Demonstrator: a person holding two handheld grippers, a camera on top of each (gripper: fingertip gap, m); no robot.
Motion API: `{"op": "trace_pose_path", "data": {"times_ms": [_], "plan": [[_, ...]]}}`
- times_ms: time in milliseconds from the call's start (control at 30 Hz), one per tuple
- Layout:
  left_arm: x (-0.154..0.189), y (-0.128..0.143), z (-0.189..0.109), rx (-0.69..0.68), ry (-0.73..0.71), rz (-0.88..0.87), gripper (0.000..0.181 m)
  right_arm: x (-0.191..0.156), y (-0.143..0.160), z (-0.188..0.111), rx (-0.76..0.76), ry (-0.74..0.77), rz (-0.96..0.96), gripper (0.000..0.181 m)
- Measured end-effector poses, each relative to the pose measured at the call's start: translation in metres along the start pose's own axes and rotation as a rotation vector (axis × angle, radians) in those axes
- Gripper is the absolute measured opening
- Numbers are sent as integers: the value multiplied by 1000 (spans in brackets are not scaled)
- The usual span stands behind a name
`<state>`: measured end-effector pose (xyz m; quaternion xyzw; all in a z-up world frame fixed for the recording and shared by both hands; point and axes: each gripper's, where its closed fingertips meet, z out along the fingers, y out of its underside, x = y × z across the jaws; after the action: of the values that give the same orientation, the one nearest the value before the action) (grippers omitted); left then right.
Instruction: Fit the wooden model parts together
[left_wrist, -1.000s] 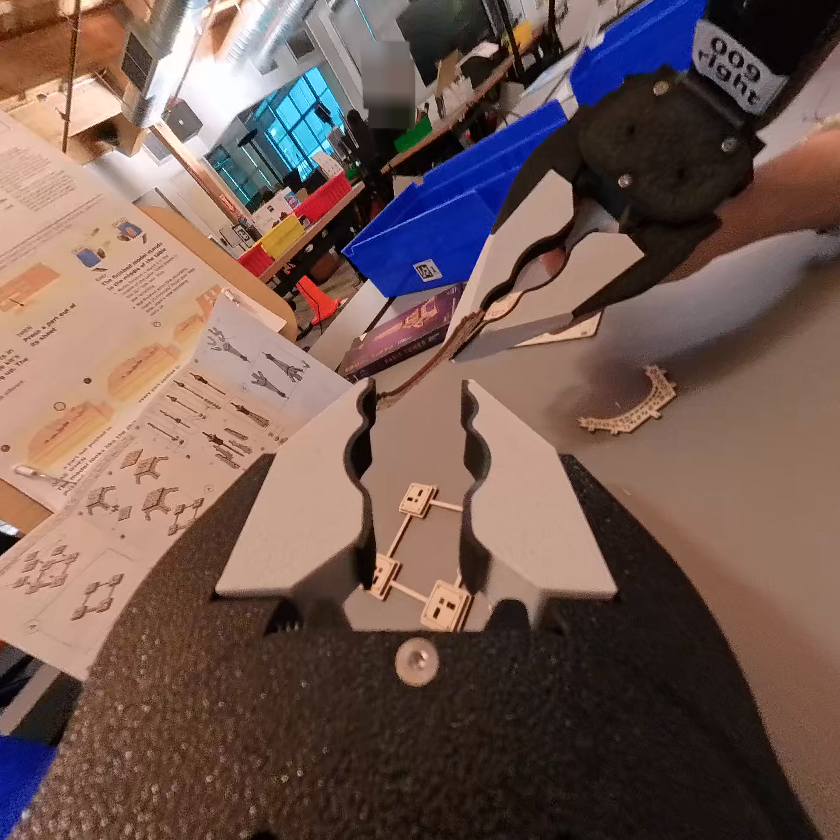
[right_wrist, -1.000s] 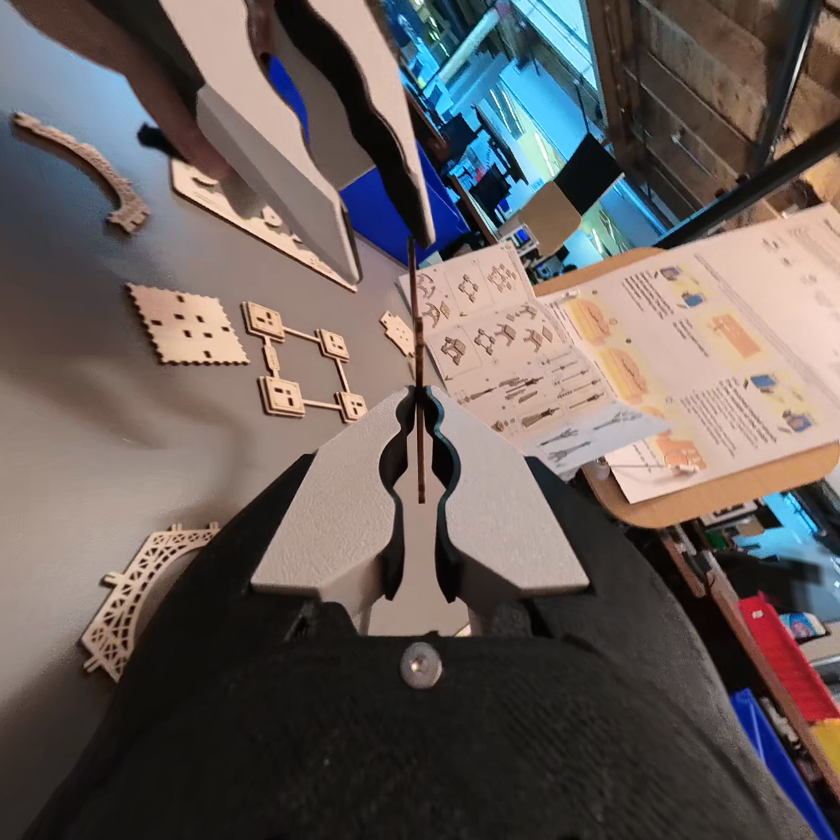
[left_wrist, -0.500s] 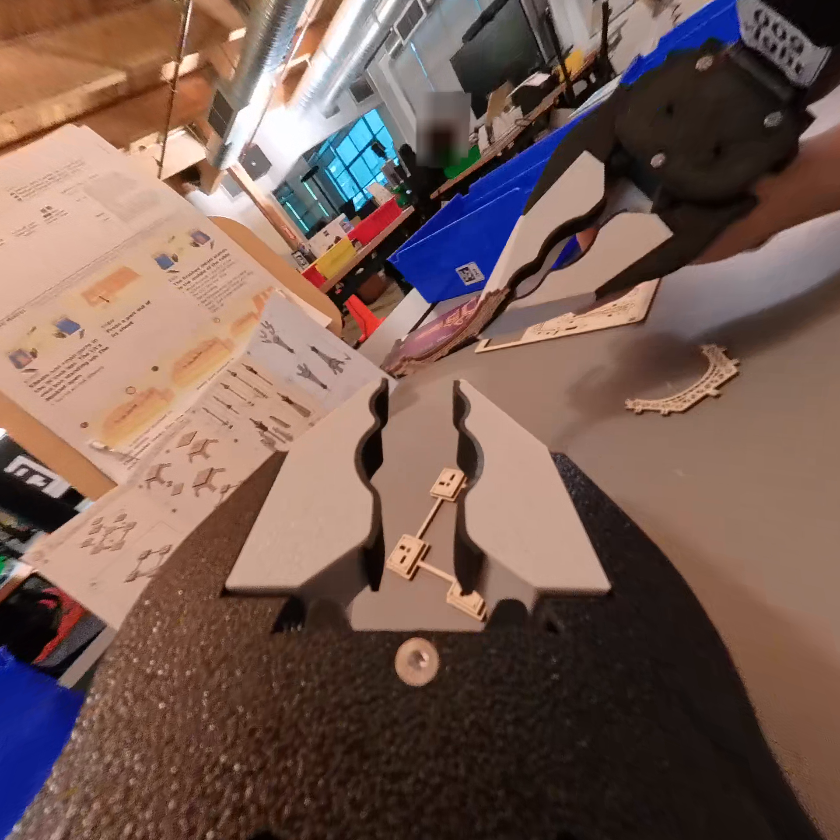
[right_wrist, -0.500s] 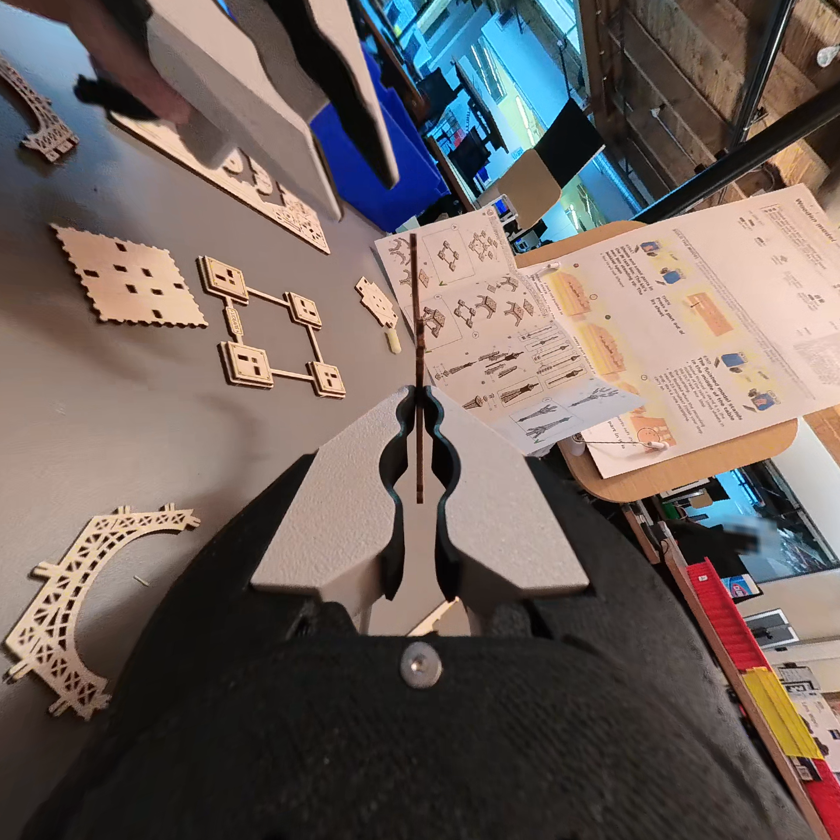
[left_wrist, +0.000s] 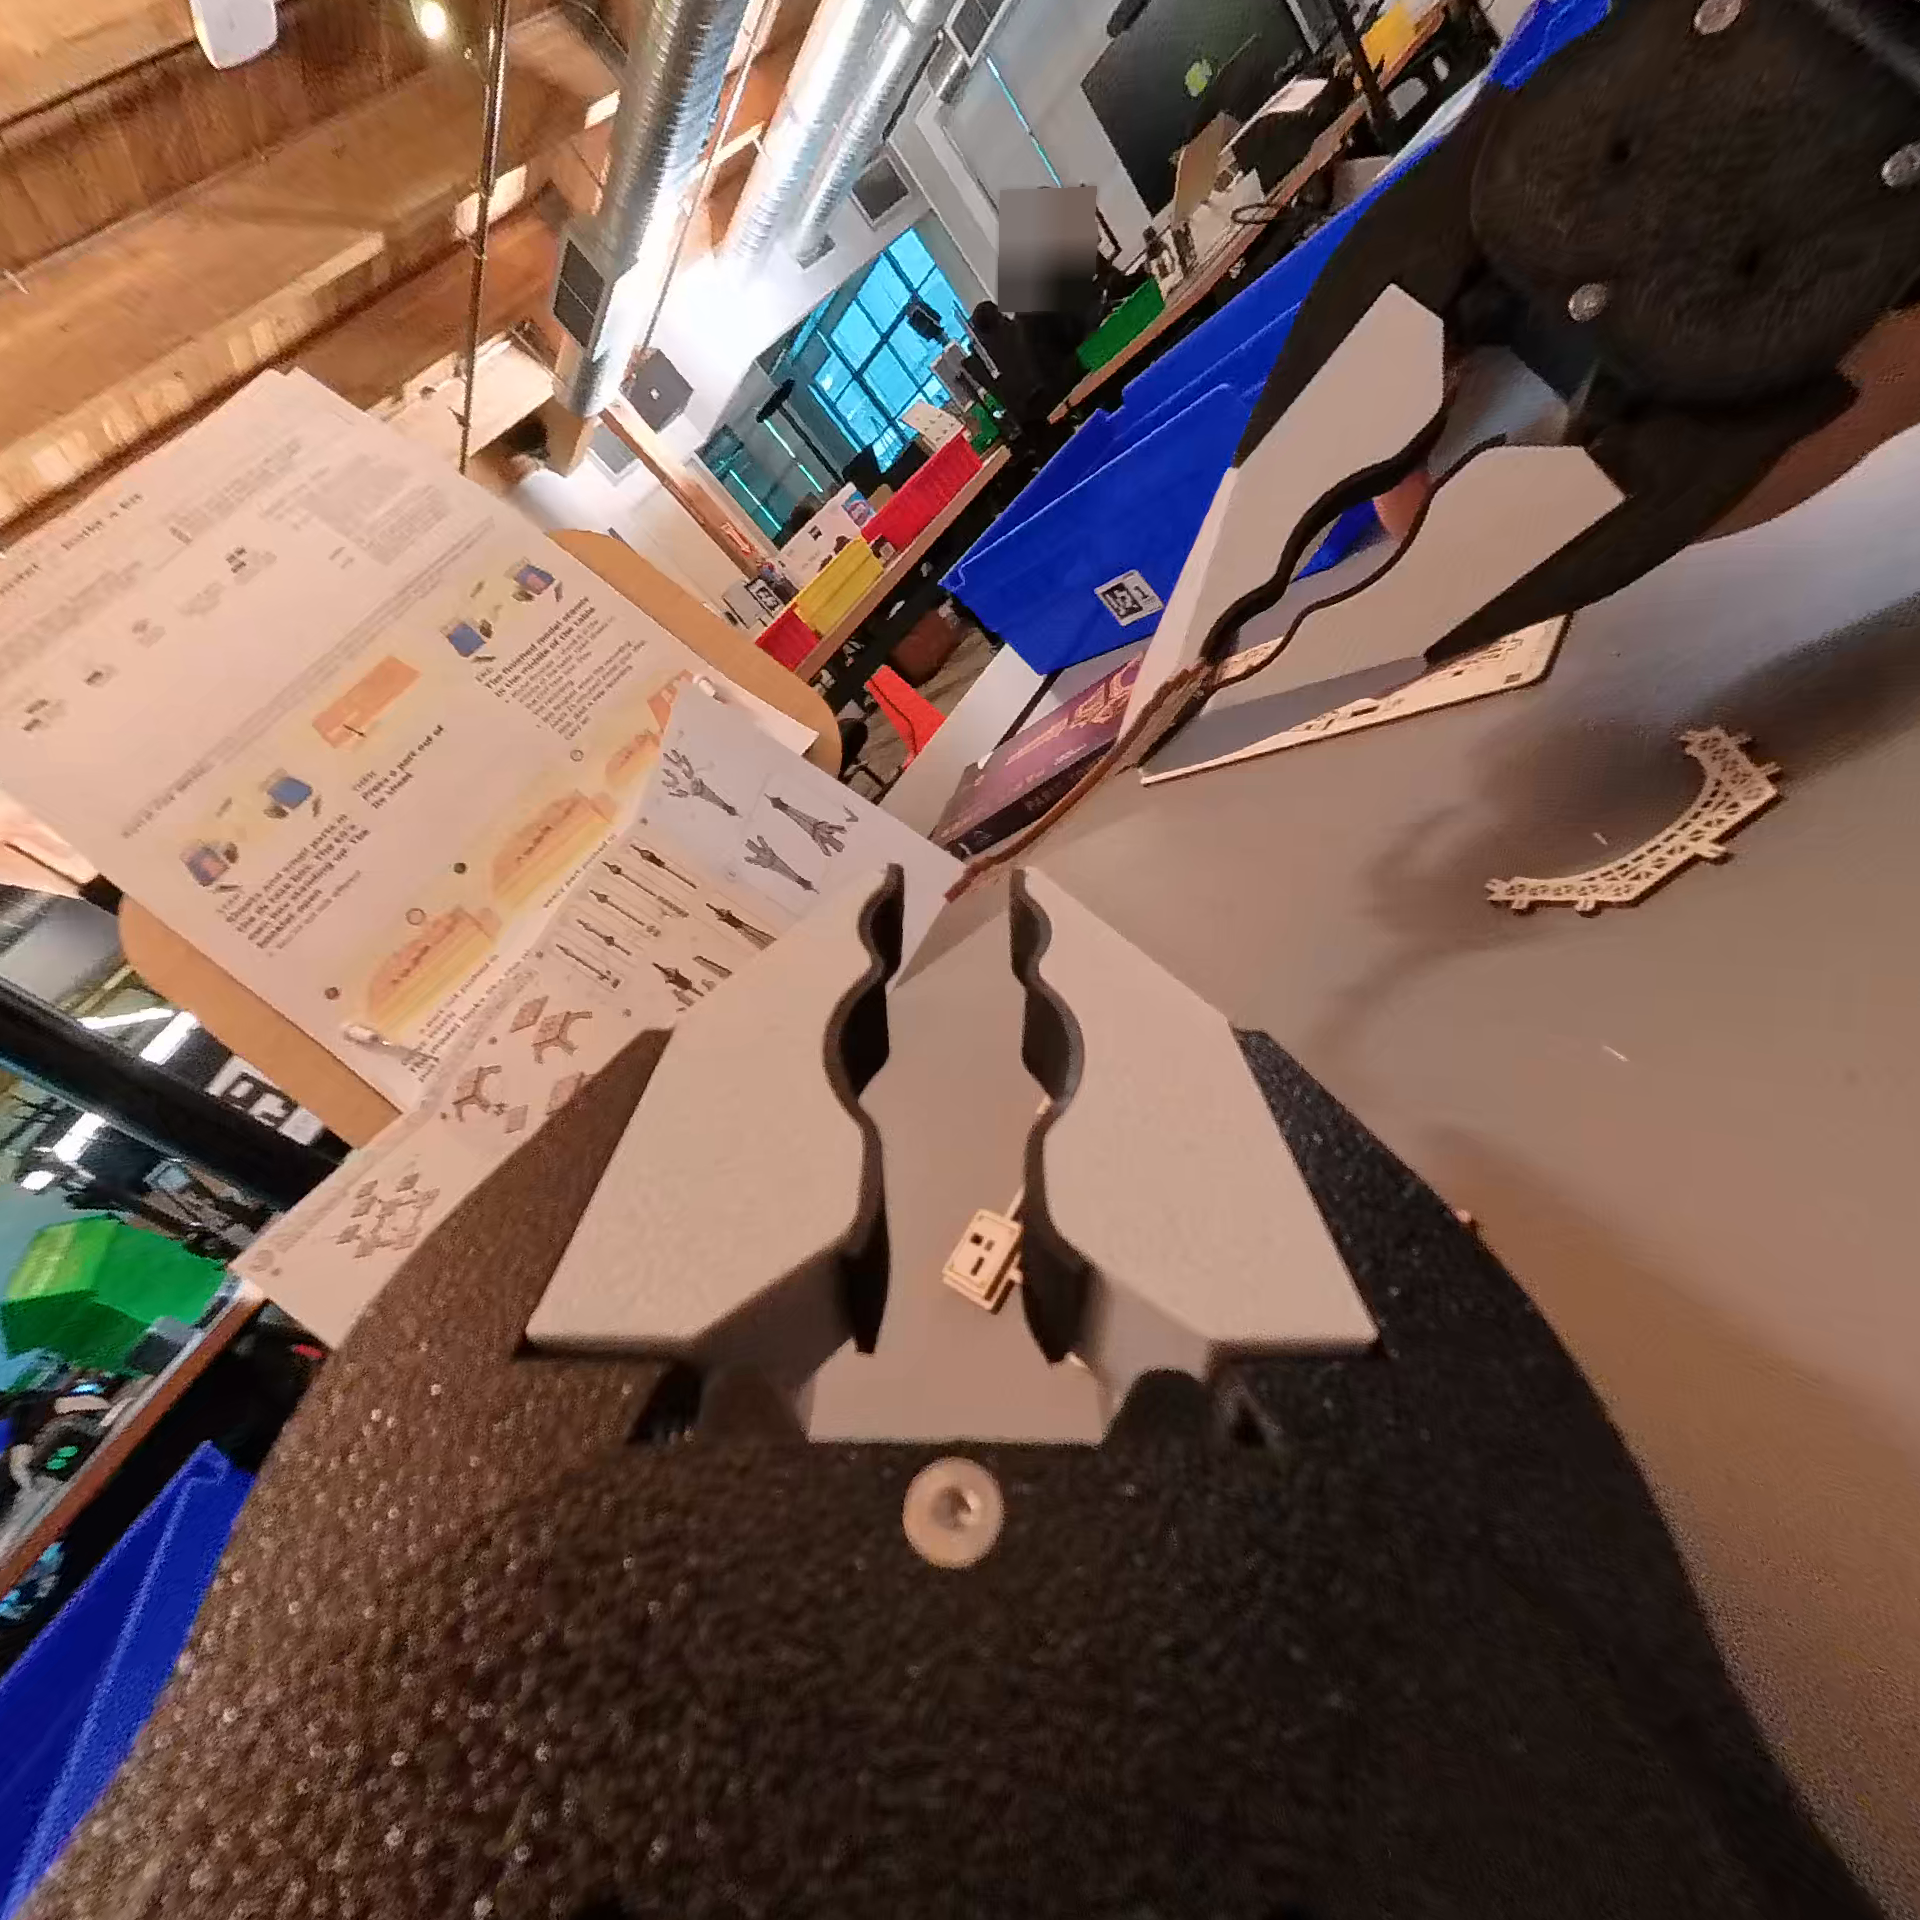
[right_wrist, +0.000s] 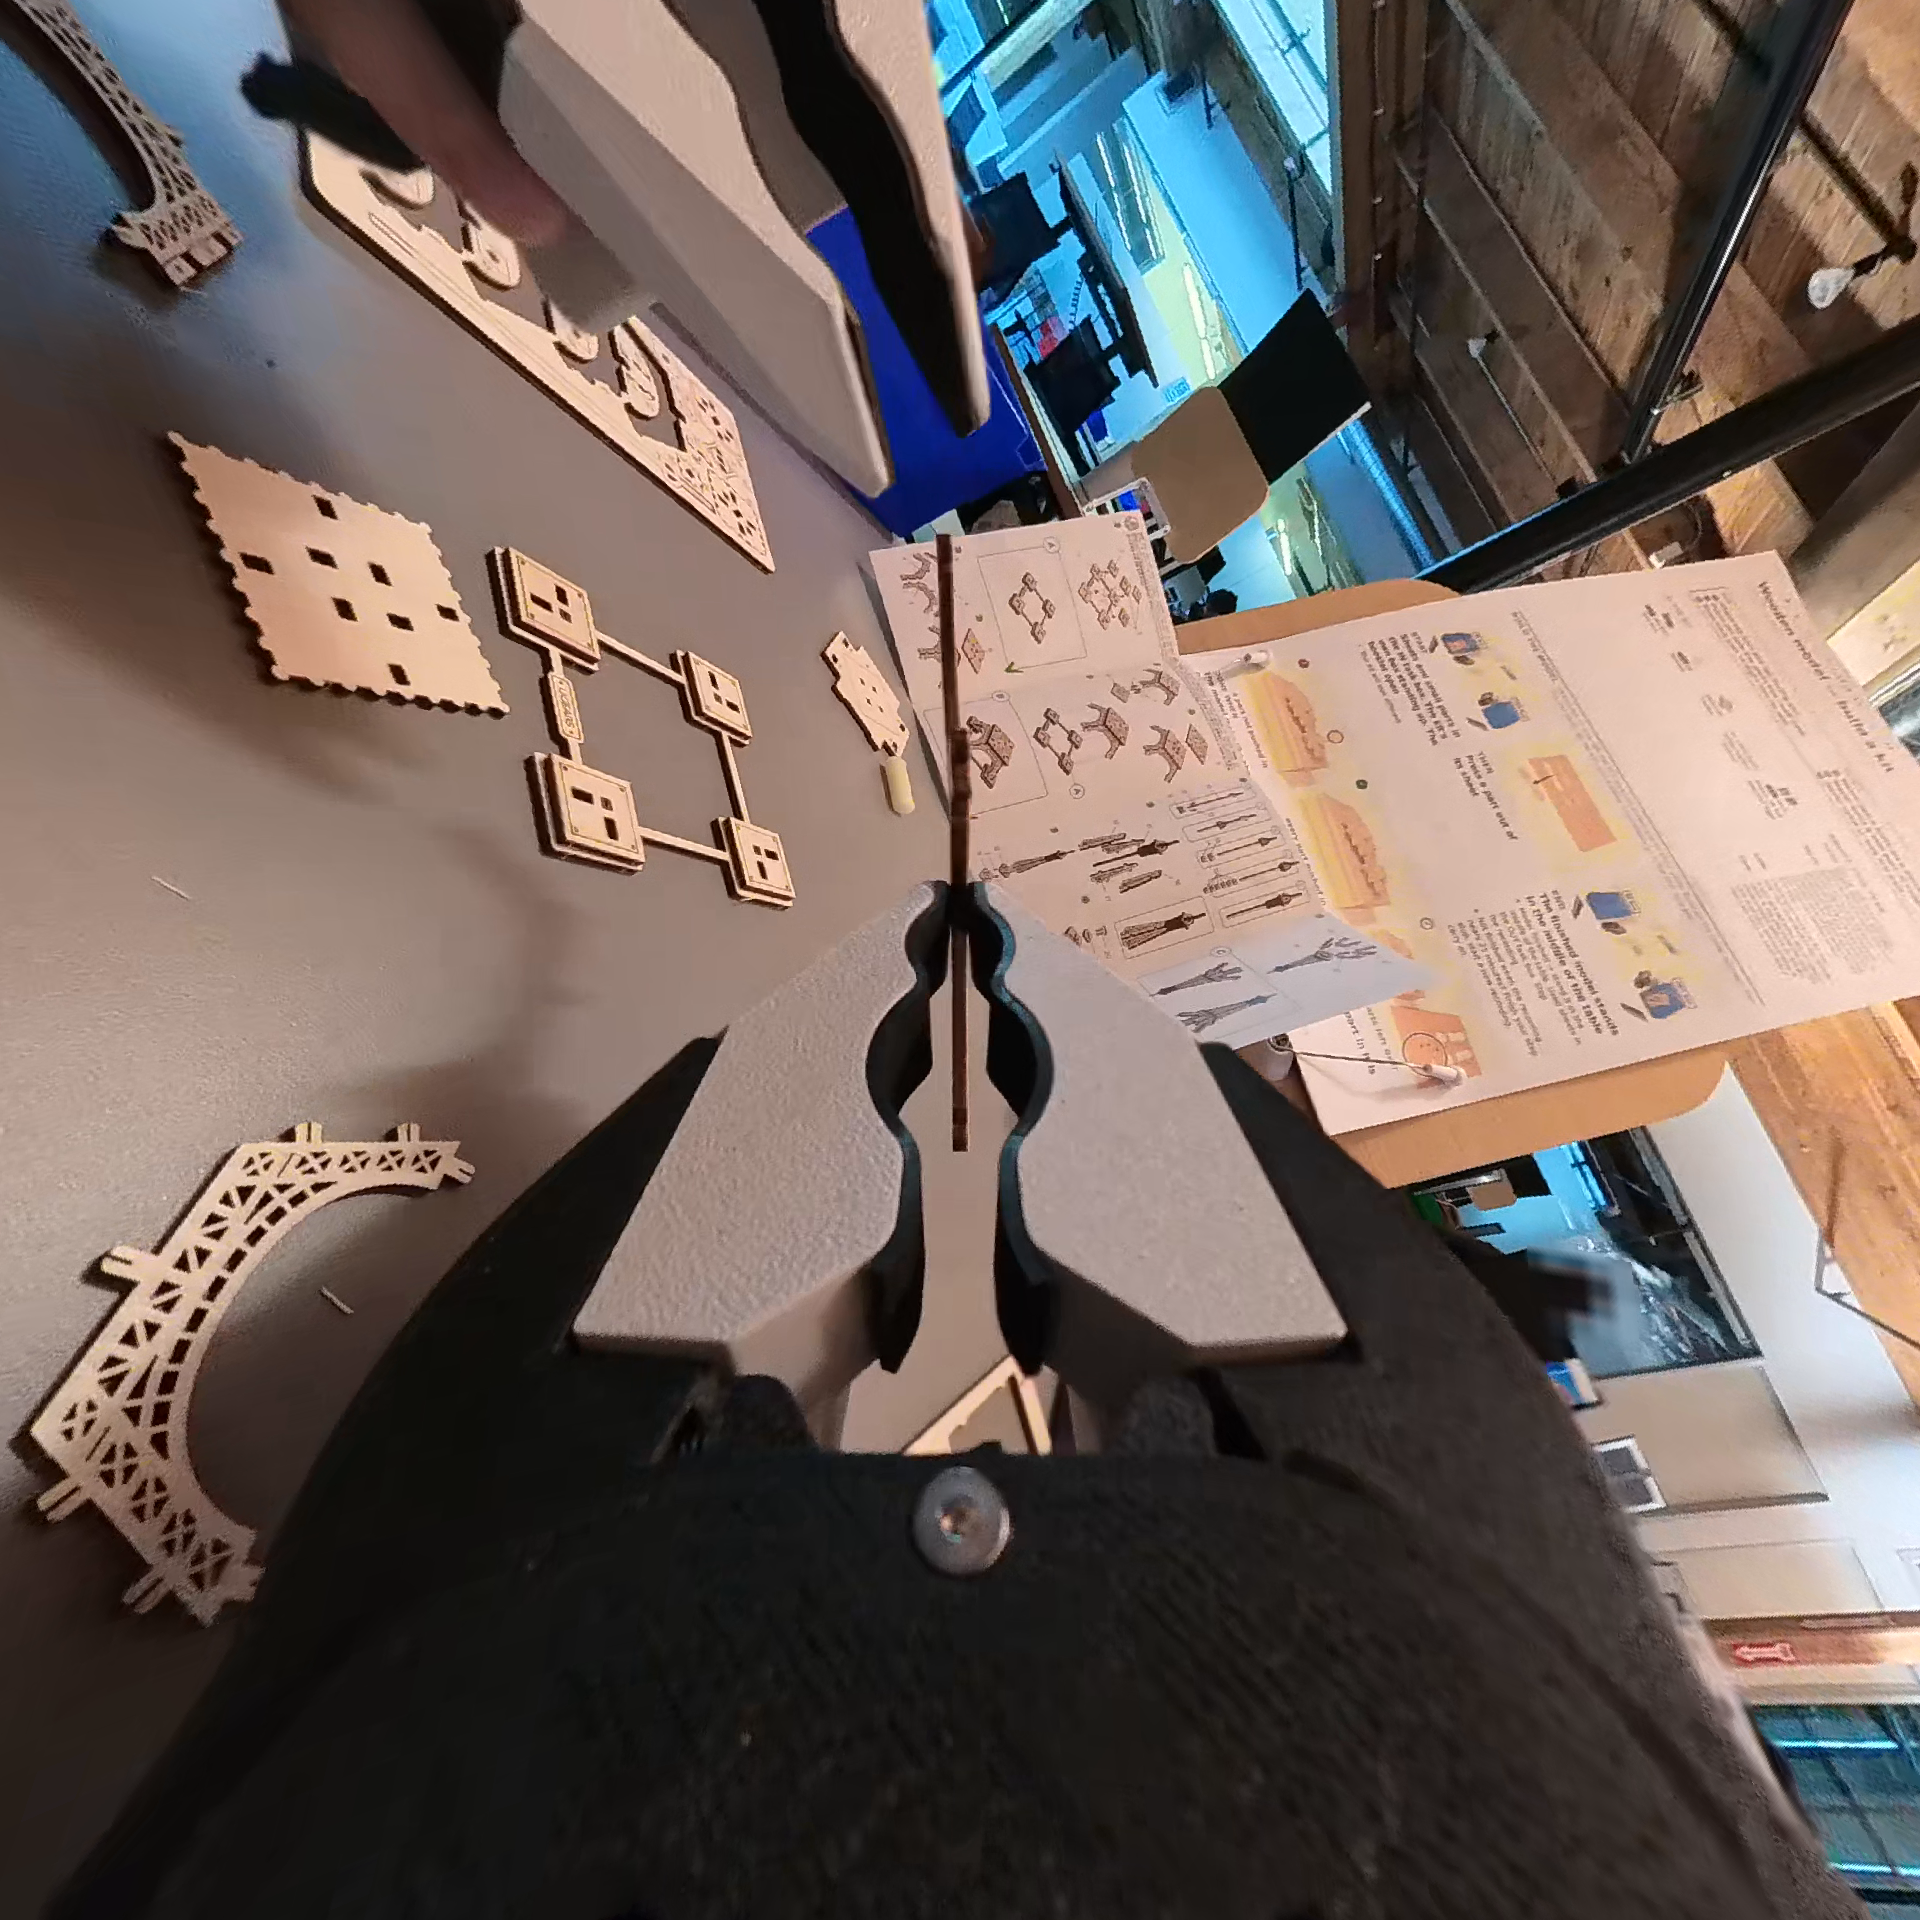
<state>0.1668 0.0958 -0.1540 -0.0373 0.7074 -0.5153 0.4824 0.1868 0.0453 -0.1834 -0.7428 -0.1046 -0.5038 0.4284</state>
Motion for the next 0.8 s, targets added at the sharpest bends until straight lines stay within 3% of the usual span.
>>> {"op": "trace_pose_path", "data": {"times_ms": [400,533,633,800], "plan": [[20,-36,2,29,-26,385,20,1,-25,-11,76,19,-237,0],[43,-36,4,-24,89,523,18,-5,-32,-16,101,-23,-305,0],[49,-31,6,-76,119,573,17,-6,-37,-20,111,-37,-318,0],[50,-34,7,-61,106,568,1,-10,-39,-21,121,-70,-301,0]]}}
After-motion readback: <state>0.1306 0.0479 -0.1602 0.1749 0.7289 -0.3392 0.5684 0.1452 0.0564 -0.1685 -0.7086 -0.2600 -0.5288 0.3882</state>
